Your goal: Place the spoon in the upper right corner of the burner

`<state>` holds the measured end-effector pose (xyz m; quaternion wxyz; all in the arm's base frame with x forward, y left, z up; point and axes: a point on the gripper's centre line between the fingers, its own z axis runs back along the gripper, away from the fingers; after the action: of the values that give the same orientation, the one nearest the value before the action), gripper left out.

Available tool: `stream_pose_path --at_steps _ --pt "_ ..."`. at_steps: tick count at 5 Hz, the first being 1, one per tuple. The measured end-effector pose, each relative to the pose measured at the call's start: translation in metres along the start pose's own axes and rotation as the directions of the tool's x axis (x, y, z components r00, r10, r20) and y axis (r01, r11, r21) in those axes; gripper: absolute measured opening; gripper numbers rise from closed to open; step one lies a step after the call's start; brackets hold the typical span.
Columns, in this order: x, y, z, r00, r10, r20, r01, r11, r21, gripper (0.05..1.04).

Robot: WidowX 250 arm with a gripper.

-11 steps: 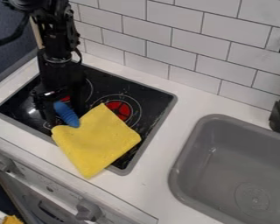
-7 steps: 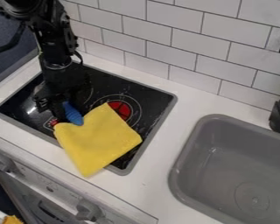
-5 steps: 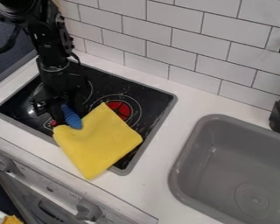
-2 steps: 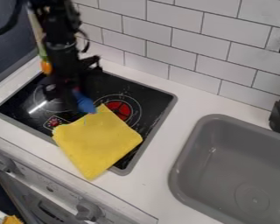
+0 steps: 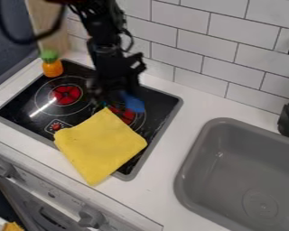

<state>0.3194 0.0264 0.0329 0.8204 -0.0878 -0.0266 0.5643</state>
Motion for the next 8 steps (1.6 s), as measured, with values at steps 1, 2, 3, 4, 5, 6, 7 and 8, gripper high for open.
stream_pose_path --at_steps 1,2,3,4,5,6,7,8 --pt "-0.008 -0.024 -0.028 0.999 -0.017 -0.032 0.018 0.999 0.039 0.432" --pt "-0.008 -0.045 -0.040 0.998 -0.041 -0.045 0.042 0.998 0.043 0.432" --pt "-0.007 -0.056 -0.042 0.998 -0.056 -0.023 0.057 0.997 0.044 0.483" --pt "-0.006 -0.056 -0.044 0.998 -0.057 -0.015 0.058 0.996 0.061 0.787" --pt "-0.009 -0.057 -0.045 0.997 -0.070 -0.026 0.072 0.995 0.071 0.999" --pt "-0.010 -0.054 -0.046 0.997 -0.070 -0.033 0.072 0.995 0.072 1.003" --pt "-0.015 -0.051 -0.044 0.994 -0.090 -0.055 0.094 0.993 0.072 1.000" --pt "-0.017 -0.044 -0.029 0.993 -0.096 -0.071 0.100 0.994 0.051 1.000"
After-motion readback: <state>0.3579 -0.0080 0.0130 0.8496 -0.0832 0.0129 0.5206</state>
